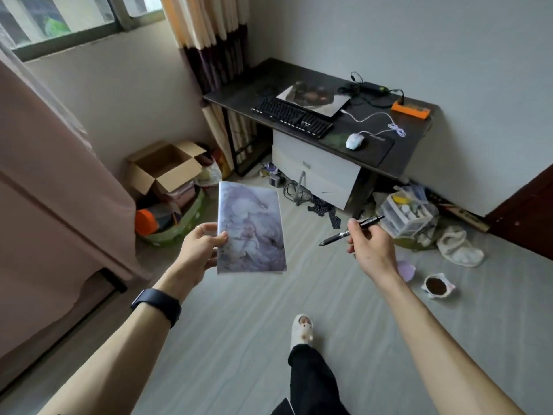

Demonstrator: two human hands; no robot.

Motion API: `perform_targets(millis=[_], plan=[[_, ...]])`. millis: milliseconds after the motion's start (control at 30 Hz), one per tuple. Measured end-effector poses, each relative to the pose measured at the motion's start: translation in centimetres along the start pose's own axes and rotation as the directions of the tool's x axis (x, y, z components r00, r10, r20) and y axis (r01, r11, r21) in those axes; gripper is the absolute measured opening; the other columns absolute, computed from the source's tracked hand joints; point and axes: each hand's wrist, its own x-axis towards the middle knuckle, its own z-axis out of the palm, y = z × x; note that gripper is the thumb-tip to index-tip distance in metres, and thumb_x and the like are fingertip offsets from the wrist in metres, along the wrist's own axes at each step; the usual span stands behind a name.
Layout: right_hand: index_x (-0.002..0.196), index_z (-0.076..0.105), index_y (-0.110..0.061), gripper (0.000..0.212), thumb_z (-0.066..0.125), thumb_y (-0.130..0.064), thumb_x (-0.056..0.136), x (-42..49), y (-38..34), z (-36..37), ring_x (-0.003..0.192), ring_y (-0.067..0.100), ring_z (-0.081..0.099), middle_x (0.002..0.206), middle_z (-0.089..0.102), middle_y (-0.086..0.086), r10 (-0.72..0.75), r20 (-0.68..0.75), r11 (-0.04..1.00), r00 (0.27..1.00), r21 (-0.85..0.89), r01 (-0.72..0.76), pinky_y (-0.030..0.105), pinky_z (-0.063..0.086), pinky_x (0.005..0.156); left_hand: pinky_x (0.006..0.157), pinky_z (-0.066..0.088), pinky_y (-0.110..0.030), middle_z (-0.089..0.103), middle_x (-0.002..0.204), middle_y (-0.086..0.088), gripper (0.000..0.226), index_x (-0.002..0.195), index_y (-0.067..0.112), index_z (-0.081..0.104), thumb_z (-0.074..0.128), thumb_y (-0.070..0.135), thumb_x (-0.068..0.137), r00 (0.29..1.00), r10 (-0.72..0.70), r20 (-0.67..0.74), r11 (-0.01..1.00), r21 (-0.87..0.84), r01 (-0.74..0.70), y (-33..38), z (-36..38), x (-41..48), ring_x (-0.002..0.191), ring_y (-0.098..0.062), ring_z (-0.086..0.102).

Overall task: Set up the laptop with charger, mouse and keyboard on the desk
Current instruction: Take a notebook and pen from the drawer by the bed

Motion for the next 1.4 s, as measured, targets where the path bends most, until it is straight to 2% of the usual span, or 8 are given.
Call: perform_targets(millis=[133,333,533,600,867,1000,1133,1400], plan=[[0.076,0.059,-0.016,0.034,0.058,-0.042,0.098,12.3,-2.1,5.2,0.057,0.011,0.065,0.069,0.067,-0.002,0.032,0.042,0.998,0.999,0.049,-0.034,0.033,0.051,0.065,0.049,0.053,-0.028,0.07,0.106,-0.015,0.023,0.117,0.011,0.06,0.063,0.011,0.095,1.0,-0.007,0.003,1.0,-0.009,0.007,4.8,2.1,10.2,0.08,-0.027,0.071],[0.077,0.062,-0.012,0.039,0.053,-0.044,0.099,29.1,-10.3,13.1,0.051,0.001,0.061,0.068,0.069,0.001,0.027,0.084,1.0,0.996,-0.007,-0.027,0.029,0.045,0.062,0.034,0.042,-0.02,0.064,0.094,-0.015,0.024,0.119,0.005,0.059,0.06,0.006,0.095,0.992,-0.061,-0.109,0.996,-0.078,0.053,13.5,2.8,24.4,0.047,-0.012,0.061],[0.082,0.064,-0.005,0.033,0.056,-0.032,0.099,42.7,-16.5,22.1,0.045,0.0,0.058,0.067,0.067,0.001,-0.009,0.172,1.0,0.985,-0.01,0.011,0.021,0.047,0.053,0.038,0.047,-0.024,0.069,0.1,-0.02,0.018,0.113,0.007,0.059,0.06,0.005,0.096,0.985,-0.079,-0.155,0.989,-0.137,0.058,20.4,1.9,38.2,0.061,-0.024,0.069],[0.083,0.065,-0.004,0.027,0.057,-0.024,0.099,47.4,-17.7,25.8,0.043,-0.001,0.057,0.068,0.065,0.002,-0.021,0.185,1.0,0.983,-0.017,0.024,0.013,0.045,0.048,0.049,0.055,-0.031,0.07,0.105,-0.021,0.017,0.112,0.008,0.058,0.06,0.005,0.095,0.984,-0.074,-0.161,0.987,-0.152,0.049,22.5,1.3,43.9,0.073,-0.031,0.073],[0.091,0.069,-0.017,0.016,0.059,-0.028,0.098,63.7,-21.1,38.1,0.052,0.002,0.062,0.078,0.073,-0.006,0.057,0.21,0.998,0.976,-0.036,-0.051,0.041,0.054,0.075,0.05,0.052,-0.03,0.07,0.105,-0.013,0.021,0.112,0.012,0.061,0.065,0.008,0.092,0.987,-0.072,-0.145,0.996,0.051,0.08,33.1,-0.3,66.3,0.074,-0.023,0.07],[0.096,0.07,-0.011,0.018,0.057,-0.023,0.099,69.8,-21.4,41.9,0.049,0.0,0.062,0.078,0.073,-0.006,0.138,0.189,0.99,0.972,-0.069,-0.127,0.036,0.053,0.069,0.066,0.061,-0.043,0.07,0.1,-0.007,0.016,0.104,0.022,0.065,0.068,0.015,0.089,0.99,-0.065,-0.129,0.956,0.277,0.099,37.6,0.4,76.3,0.084,-0.026,0.07],[0.083,0.069,-0.013,0.028,0.057,-0.031,0.1,75.9,-21.5,45.3,0.054,0.001,0.066,0.073,0.074,-0.008,0.202,0.234,0.974,0.951,-0.152,-0.17,0.032,0.054,0.07,0.063,0.059,-0.035,0.072,0.096,-0.004,0.019,0.105,0.026,0.066,0.068,0.02,0.087,0.995,-0.035,-0.098,0.858,0.507,0.08,40.1,1.3,85.0,0.083,-0.021,0.07],[0.073,0.062,-0.015,0.047,0.045,-0.052,0.097,87.0,-22.2,53.1,0.07,0.018,0.07,0.07,0.074,-0.005,0.327,0.369,0.921,0.87,-0.331,-0.205,0.039,0.055,0.081,0.079,0.059,-0.044,0.069,0.098,-0.005,0.019,0.101,0.028,0.066,0.066,0.018,0.085,0.981,-0.161,-0.107,0.797,0.572,0.193,42.4,3.7,98.6,0.086,-0.025,0.068]])
